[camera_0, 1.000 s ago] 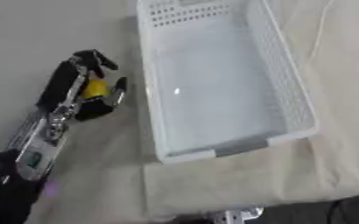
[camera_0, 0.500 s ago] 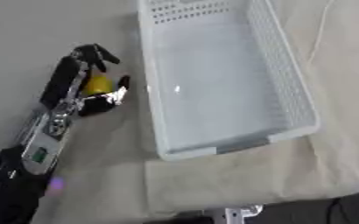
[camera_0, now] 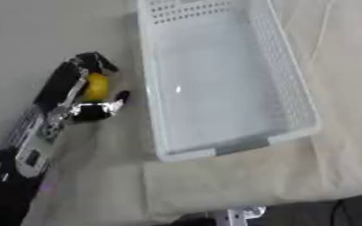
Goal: Pick up objects on the table and place them in the box.
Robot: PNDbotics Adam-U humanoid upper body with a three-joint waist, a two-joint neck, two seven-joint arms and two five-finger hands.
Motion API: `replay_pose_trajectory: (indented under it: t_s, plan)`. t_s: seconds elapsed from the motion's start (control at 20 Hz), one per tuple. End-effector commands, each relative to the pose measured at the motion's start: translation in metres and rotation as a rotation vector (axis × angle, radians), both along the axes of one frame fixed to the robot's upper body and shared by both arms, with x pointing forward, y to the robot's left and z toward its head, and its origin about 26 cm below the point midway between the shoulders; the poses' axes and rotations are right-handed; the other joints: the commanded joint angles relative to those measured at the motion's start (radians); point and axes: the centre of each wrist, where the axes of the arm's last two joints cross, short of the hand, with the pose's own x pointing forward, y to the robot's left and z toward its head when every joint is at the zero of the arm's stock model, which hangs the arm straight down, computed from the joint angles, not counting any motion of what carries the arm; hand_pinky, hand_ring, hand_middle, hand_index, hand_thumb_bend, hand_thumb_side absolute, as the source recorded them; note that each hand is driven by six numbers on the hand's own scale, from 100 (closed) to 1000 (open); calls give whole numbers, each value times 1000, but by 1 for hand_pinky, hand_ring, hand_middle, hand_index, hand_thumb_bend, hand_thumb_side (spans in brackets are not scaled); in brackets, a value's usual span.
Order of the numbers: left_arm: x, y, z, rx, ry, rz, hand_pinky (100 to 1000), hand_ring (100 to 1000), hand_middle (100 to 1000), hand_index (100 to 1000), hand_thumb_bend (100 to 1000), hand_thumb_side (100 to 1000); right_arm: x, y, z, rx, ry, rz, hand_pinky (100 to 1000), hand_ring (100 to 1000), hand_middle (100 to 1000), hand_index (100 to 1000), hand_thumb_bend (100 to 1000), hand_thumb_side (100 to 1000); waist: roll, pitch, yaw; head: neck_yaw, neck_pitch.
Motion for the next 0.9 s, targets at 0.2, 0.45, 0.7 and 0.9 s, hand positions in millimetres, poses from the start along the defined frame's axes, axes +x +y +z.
replay_pose_trajectory:
  t_s: [0.2, 0.45, 0.7, 0.9]
  plan:
    - [0, 14, 12, 26, -41, 48, 131, 494, 582, 677, 100, 325, -8, -3, 2, -10, 17, -6, 553, 667, 725, 725, 100, 913, -1, -8, -1, 5, -1]
    - [0, 11, 17, -53, -72, 69, 100, 100, 444, 591, 100, 166, -8, -3, 2, -13, 13, -8, 552, 667, 725, 725, 100, 912, 0, -5, -1, 3, -1]
    - [-1, 11, 25, -107, -144, 60, 100, 100, 387, 565, 100, 213, -8, -2, 2, -13, 13, -11, 552, 667, 725, 725, 100, 911, 0, -4, 1, 2, -1]
    - [-1, 13, 27, -126, -175, 63, 100, 100, 326, 551, 100, 287, -9, -2, 2, -14, 12, -14, 552, 667, 724, 725, 100, 911, -1, -5, 1, 1, -1]
